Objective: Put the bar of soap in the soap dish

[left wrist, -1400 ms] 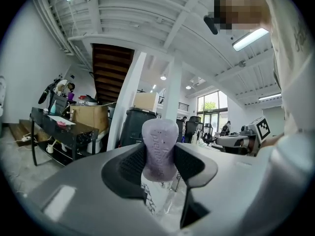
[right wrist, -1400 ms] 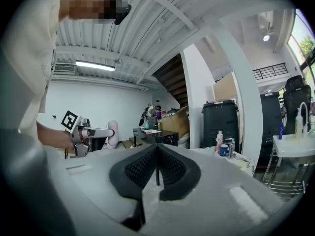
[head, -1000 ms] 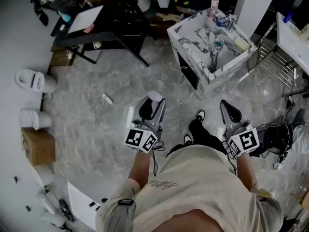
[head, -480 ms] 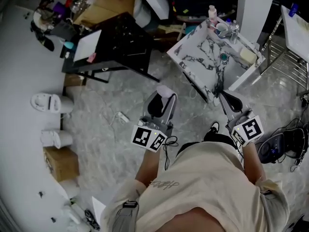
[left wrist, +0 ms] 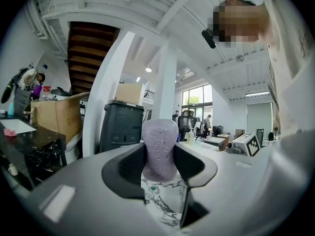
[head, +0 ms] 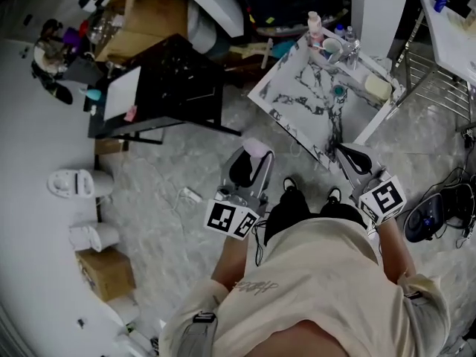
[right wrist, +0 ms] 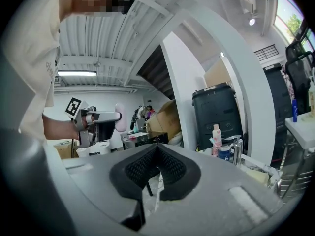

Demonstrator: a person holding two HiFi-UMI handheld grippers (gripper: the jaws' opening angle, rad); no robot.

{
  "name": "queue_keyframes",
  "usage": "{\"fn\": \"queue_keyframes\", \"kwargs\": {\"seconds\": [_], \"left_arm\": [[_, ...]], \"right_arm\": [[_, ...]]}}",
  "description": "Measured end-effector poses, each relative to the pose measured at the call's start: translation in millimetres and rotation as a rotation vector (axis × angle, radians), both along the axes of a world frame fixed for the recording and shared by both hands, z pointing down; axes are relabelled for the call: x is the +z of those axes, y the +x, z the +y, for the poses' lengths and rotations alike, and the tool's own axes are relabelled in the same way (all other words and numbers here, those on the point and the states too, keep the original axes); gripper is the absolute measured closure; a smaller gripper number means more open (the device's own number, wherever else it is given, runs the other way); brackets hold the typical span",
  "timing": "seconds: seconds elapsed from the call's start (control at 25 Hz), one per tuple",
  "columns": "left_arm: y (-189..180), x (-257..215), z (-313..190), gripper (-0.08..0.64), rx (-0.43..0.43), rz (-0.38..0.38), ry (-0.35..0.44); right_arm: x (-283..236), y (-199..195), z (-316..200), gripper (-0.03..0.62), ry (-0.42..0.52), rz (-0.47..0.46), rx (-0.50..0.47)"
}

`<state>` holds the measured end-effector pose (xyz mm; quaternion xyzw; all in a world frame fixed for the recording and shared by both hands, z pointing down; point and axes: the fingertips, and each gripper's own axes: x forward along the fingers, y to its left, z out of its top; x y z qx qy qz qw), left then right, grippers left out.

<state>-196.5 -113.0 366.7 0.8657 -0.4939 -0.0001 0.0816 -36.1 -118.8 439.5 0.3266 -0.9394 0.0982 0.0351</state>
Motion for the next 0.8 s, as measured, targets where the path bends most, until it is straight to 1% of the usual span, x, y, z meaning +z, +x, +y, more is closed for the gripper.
{"fn": "queue_keyframes", "kwargs": {"seconds": [0.12,0.28,0.44,0.6,0.72,0.8], "left_arm": [[-7.9,14.0,-21.9,0.357,0.054,0.018,-0.015],[-14.9,28.9,-60.5,0.359,0.167,0.005,-0.033],[-10.9,17.2,-103.0,0.359,0.309,0.04,0.014],[-3.6,17.9,-130.7,0.359,0.438,0.059,0.03],[7.7,16.0,-146.2,0.358,0.564,0.055,0.048],[18.1,14.4,-154.4,0.358,0.644,0.062,0.051]], "right_arm": [[-1.9,-7.7,-13.6,0.591,0.008,0.016,0.051],[-2.0,-10.0,-28.1,0.591,-0.032,-0.003,0.177],[-14.1,-14.3,-47.4,0.591,-0.024,0.017,0.299],[-22.3,-16.7,-60.7,0.591,0.007,0.031,0.42],[-32.7,-11.9,-64.2,0.591,0.033,0.084,0.516],[-36.5,-3.4,-63.6,0.591,0.031,0.111,0.592]]}}
